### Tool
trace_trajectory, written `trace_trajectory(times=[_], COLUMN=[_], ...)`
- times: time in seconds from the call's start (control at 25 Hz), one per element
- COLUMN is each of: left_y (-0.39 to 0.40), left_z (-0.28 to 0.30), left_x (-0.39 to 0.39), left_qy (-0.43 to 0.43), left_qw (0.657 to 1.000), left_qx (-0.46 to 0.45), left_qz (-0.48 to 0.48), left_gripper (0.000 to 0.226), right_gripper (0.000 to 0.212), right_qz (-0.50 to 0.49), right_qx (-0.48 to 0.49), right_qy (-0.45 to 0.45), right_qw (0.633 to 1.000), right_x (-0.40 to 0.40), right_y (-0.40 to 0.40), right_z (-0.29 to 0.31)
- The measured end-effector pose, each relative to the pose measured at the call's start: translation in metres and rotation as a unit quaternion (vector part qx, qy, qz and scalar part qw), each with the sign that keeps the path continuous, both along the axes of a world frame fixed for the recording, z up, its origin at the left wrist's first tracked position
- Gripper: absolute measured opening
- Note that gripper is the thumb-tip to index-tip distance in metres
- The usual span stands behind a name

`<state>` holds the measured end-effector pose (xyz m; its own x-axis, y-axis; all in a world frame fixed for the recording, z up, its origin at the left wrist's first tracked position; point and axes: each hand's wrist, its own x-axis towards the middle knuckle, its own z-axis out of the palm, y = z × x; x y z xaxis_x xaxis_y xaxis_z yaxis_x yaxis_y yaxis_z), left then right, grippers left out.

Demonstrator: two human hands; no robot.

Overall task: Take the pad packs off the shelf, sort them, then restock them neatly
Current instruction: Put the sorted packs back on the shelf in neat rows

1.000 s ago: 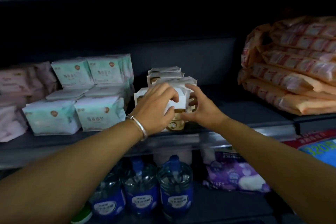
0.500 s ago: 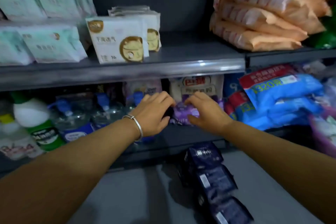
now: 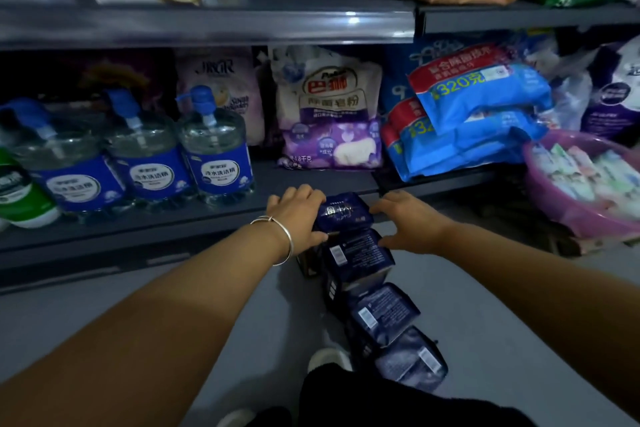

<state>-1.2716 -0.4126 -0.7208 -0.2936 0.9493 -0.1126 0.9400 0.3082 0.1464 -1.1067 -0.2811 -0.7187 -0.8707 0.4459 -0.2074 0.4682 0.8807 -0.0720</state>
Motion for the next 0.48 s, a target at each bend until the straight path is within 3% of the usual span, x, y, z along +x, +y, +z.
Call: trace_trajectory(times=[0.16,0.48], left_y=[0.01,0.07], left_z=[-0.006,-0.05], left_x=[-0.002,0.007], left_qy=[-0.051,-0.025], left_qw=[0.998,0.995], left_qx=[0.003,-0.09], left_qz=[0.022,0.025], left_gripper=[0.076,0.108], right_gripper=[0.072,0.101], right_qz=[0.024,0.072], right_qx=[0.013,-0.046], right_qy=[-0.067,-0.115], right_qw=[0.997,0.99], right_x=[-0.013,-0.009], right_y=[0.004,0.039], right_z=[-0.002,-0.047])
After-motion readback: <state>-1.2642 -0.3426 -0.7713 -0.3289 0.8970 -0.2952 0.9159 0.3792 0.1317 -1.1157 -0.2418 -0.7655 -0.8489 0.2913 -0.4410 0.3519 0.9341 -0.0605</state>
